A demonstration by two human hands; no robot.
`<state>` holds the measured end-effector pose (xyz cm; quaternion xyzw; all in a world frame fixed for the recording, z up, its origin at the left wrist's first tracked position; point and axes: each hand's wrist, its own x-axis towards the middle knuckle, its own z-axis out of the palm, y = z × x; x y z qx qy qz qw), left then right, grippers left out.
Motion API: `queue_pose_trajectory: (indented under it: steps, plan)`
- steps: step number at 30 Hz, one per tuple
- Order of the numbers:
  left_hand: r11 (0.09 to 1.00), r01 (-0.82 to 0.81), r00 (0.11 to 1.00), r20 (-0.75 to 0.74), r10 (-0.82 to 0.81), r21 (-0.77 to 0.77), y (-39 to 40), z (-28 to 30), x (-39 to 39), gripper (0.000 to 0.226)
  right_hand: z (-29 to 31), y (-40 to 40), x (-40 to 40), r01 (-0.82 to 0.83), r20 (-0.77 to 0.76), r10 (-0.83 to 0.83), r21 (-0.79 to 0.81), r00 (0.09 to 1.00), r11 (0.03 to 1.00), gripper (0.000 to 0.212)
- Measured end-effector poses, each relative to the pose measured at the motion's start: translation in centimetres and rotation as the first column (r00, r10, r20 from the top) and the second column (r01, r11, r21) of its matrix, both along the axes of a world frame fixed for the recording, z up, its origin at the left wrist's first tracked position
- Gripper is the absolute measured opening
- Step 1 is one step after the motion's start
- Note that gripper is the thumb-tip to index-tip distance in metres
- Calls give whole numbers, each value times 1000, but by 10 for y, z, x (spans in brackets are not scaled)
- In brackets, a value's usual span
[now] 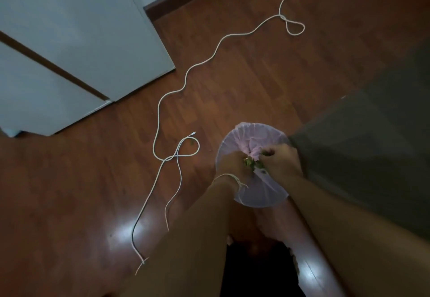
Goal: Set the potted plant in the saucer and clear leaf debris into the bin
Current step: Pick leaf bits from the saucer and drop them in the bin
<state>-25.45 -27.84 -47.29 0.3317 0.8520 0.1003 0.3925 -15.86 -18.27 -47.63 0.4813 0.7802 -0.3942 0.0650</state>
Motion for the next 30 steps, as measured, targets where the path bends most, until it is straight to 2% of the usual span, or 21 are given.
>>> queue_pose_trajectory:
  steps: [5,7,10,13,15,18,22,27,30]
  plan:
    - [999,-26,999,40,25,37,-4,-1,4,28,-6,1,8,-33,3,34,-74,999,997,25]
    - [998,-58,995,79,55,37,-5,3,2,27,-4,1,12,17,9,-17,-81,1000,997,32]
    - [996,-85,996,38,86,-18,-3,11,1,31,-1,1,14,33,21,-32,-46,999,998,32]
    - [997,-63,997,30,64,-39,-5,19,2,35,4,3,13,16,18,-14,-95,1000,995,27]
    - [999,-40,997,62,40,6,-7,26,2,36,11,5,13,-17,13,19,-133,1000,991,24]
    - [999,-7,1000,12,7,49,-9,46,2,35,27,8,14,-56,51,63,-127,997,990,35]
    - [996,85,996,-28,-85,-2,2,91,-4,37,63,16,14,-2,30,6,-127,1000,992,46]
    - [986,134,985,-126,-120,104,27,176,-25,44,134,37,1,34,-74,-42,-103,996,994,56]
    - [981,149,973,-193,-124,121,37,236,-37,52,186,43,0,25,-119,-40,-123,992,992,53]
